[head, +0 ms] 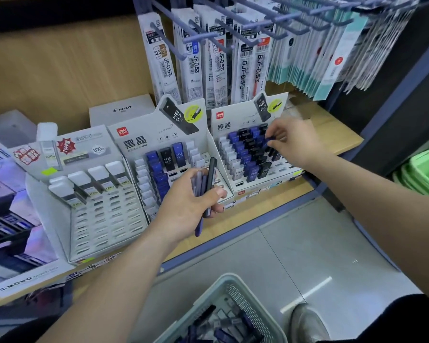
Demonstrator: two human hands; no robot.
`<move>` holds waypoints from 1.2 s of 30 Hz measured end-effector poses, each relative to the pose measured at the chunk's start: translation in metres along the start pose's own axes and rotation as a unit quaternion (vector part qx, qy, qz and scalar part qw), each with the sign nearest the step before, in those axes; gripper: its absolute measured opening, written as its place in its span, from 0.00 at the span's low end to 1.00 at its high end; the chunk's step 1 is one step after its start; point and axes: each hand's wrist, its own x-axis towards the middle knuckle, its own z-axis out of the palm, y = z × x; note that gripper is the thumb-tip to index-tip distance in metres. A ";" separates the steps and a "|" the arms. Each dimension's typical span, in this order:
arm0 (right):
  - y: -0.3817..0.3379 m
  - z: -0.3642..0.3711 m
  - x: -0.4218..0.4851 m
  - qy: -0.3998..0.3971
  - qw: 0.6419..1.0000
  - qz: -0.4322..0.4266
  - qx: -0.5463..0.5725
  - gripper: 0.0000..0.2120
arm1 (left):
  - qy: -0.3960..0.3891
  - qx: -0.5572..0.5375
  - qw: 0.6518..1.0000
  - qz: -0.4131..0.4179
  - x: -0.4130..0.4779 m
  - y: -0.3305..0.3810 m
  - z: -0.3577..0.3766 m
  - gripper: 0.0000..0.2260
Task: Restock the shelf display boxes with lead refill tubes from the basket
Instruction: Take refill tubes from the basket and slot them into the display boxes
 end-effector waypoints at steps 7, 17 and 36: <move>0.007 0.002 0.002 -0.002 0.999 -0.031 -0.029 0.06 | -0.003 0.002 1.000 -0.003 0.000 -0.002 -0.002 0.13; 0.008 0.008 0.007 0.018 0.999 -0.027 -0.042 0.06 | 0.001 0.001 1.000 -0.006 0.000 -0.006 -0.005 0.13; -0.068 0.014 -0.065 -0.084 0.976 0.033 0.196 0.13 | -0.058 -0.023 0.998 -0.019 -0.005 -0.009 0.003 0.11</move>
